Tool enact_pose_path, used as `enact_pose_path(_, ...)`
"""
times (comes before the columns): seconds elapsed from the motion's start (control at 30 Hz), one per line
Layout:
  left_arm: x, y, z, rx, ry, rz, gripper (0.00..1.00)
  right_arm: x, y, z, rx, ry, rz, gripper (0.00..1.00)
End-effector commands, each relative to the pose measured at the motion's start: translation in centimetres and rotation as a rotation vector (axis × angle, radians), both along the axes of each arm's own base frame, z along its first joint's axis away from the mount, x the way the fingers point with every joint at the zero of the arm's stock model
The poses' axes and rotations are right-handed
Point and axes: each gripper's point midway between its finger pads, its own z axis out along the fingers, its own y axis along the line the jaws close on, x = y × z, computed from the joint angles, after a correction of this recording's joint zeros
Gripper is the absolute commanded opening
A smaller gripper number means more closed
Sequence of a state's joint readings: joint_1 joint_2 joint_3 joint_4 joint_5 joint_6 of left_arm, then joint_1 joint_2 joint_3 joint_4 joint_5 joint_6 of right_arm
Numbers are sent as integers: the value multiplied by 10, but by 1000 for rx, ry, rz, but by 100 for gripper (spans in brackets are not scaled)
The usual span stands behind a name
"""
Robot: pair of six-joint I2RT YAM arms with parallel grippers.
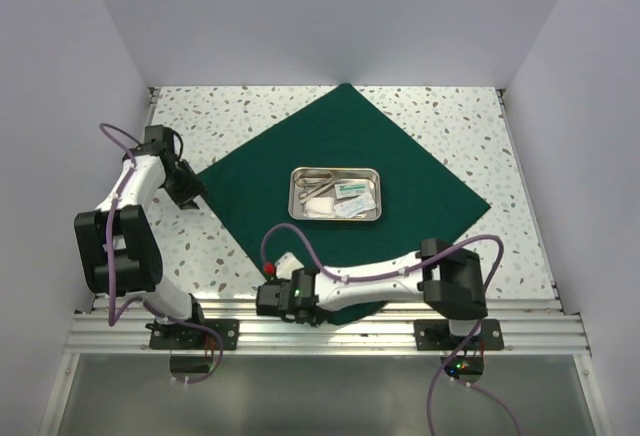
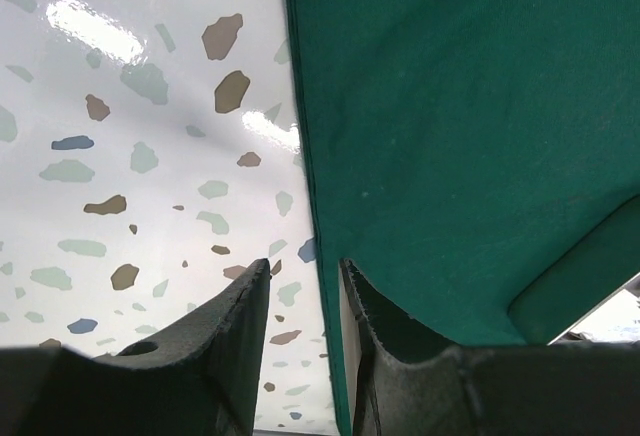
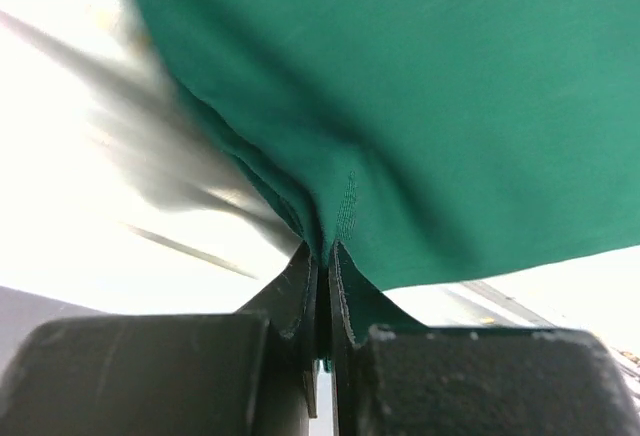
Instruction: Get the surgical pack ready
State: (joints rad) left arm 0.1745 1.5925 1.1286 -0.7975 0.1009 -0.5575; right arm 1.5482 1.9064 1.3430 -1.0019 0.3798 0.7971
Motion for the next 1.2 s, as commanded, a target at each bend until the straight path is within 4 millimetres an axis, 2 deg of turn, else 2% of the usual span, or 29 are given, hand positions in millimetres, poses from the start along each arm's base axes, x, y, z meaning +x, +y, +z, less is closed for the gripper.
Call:
enact_pose_path(0.0,9,4,10,13,-25,-1,38,51,4,56,115,-98,-60,0)
enact_pose_path(0.03,10,4,10,12,-27,-1,38,68,5,64,136,-107,-93,0)
enact_pose_path(0.1,12,3,12,6,-35,-6,38,86,4,76,145,-120,-87,0)
enact_pose_path(0.13,13,3,13,5,-35,-7,37,103,5,87,166,-138,-113,0)
enact_pose_path(0.2,14,3,14,0,-39,-9,38,122,0,95,136,-159,-102,0)
enact_pose_path(0.23,14,2,16,-1,-44,-10,38,138,1,106,157,-172,-121,0)
enact_pose_path(0.3,15,2,17,-6,-51,-11,37,155,-1,113,144,-195,-104,0)
enact_pose_path(0.4,16,0,19,-14,-62,-14,37,192,-7,131,150,-231,-131,0)
enact_pose_path(0.6,18,2,23,-9,-73,-20,38,232,-17,150,133,-273,-125,0)
enact_pose_path(0.73,17,5,18,-9,-56,-22,38,264,-19,170,155,-301,-139,0)
enact_pose_path(0.87,18,3,18,-18,-58,-35,38,288,-22,176,127,-326,-128,0)
enact_pose_path(0.9,19,2,19,-24,-61,-41,38,295,-25,183,136,-338,-144,0)
enact_pose_path(1.17,19,-4,25,-54,-80,-66,37,328,-28,195,195,-353,-183,0)
